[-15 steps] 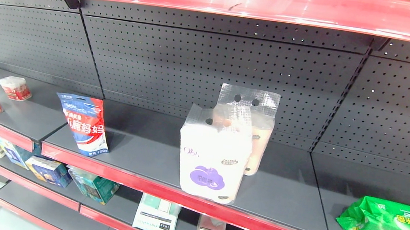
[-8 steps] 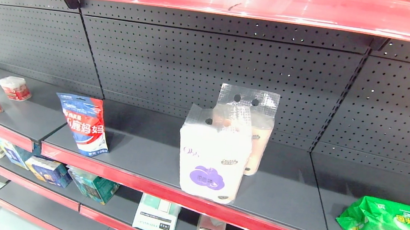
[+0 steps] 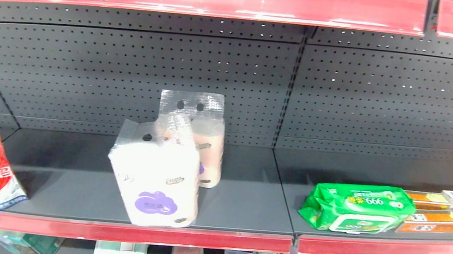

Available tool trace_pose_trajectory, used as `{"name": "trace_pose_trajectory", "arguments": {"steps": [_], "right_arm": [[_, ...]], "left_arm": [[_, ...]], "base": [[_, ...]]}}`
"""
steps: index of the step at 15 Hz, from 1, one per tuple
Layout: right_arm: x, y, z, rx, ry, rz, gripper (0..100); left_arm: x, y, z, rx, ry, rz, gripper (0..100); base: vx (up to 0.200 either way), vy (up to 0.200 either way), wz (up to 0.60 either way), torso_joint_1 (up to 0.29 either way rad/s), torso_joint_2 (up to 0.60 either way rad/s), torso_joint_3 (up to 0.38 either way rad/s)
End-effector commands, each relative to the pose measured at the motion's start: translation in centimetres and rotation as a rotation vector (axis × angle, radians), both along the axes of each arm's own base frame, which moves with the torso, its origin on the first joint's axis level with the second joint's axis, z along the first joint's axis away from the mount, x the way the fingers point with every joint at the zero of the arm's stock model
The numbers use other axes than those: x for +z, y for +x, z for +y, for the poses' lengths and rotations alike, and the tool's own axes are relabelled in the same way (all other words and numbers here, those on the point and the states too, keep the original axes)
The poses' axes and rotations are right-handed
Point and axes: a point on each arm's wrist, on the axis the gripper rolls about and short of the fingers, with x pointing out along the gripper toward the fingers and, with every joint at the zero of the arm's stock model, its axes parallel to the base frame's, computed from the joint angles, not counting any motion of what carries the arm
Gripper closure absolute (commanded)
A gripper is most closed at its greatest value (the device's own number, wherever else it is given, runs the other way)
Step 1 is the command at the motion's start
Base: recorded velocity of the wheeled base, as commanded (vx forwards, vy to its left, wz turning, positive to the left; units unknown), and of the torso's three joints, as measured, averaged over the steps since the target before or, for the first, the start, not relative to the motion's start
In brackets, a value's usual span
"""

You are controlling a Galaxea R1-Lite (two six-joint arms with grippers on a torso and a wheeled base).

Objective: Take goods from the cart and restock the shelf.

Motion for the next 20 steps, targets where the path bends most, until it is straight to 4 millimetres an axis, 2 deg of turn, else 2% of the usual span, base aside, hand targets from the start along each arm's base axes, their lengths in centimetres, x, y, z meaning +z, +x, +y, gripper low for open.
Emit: {"name": "trace_pose_trajectory", "arguments": {"steps": [1, 6, 10, 11, 12, 13, 14, 15, 16, 18, 19, 20], "right_arm": [[0.0, 0.0, 0.0, 0.001, 0.000, 0.001, 0], [0.0, 0.0, 0.0, 0.001, 0.000, 0.003, 0], [0.0, 0.0, 0.0, 0.001, 0.000, 0.001, 0], [0.0, 0.0, 0.0, 0.001, 0.001, 0.001, 0], [0.0, 0.0, 0.0, 0.001, 0.000, 0.003, 0], [0.0, 0.0, 0.0, 0.001, 0.001, 0.001, 0], [0.0, 0.0, 0.0, 0.001, 0.000, 0.001, 0], [0.0, 0.0, 0.0, 0.001, 0.001, 0.001, 0], [0.0, 0.0, 0.0, 0.001, 0.000, 0.003, 0], [0.0, 0.0, 0.0, 0.001, 0.001, 0.001, 0], [0.0, 0.0, 0.0, 0.001, 0.001, 0.001, 0], [0.0, 0.0, 0.0, 0.001, 0.000, 0.001, 0]], "left_arm": [[0.0, 0.0, 0.0, -0.001, 0.000, 0.001, 0], [0.0, 0.0, 0.0, 0.001, 0.000, 0.001, 0], [0.1, 0.0, -0.1, -0.087, 0.032, -0.003, 0], [4.4, 0.0, -0.1, -0.108, 0.006, -0.082, 0], [9.9, 2.2, 0.2, -0.100, -0.080, -0.057, 0], [13.4, 4.6, 0.7, -0.055, -0.146, -0.051, 0], [14.6, 6.4, 1.2, 0.016, -0.152, -0.017, 0], [14.0, 8.6, 2.0, 0.128, -0.132, 0.085, 0], [13.2, 9.6, 2.6, 0.191, -0.130, 0.153, 0], [11.5, 11.1, 3.3, 0.232, -0.148, 0.267, 0], [11.5, 11.1, 3.3, 0.232, -0.148, 0.267, 0], [8.9, 11.9, 3.5, 0.189, -0.178, 0.400, 0]], "base": [[0.000, 0.000, -0.60, 0.007, 0.00, 0.002], [0.000, 0.000, 0.00, 0.000, 0.00, 0.000], [0.000, 0.000, 0.00, 0.000, 0.00, 0.000], [0.000, 0.000, 0.00, 0.000, 0.00, 0.000], [0.000, 0.000, 0.00, 0.000, 0.00, 0.000], [0.000, 0.000, 0.00, 0.000, 0.00, 0.000], [0.000, 0.000, 0.00, 0.000, 0.00, 0.000], [0.000, 0.000, 0.00, 0.000, 0.00, 0.000], [0.000, 0.000, 0.00, 0.000, 0.00, 0.000], [0.000, 0.000, 0.00, 0.000, 0.00, 0.000], [0.000, 0.000, 0.00, 0.000, 0.00, 0.000], [0.000, 0.000, 0.00, 0.000, 0.00, 0.000]]}}
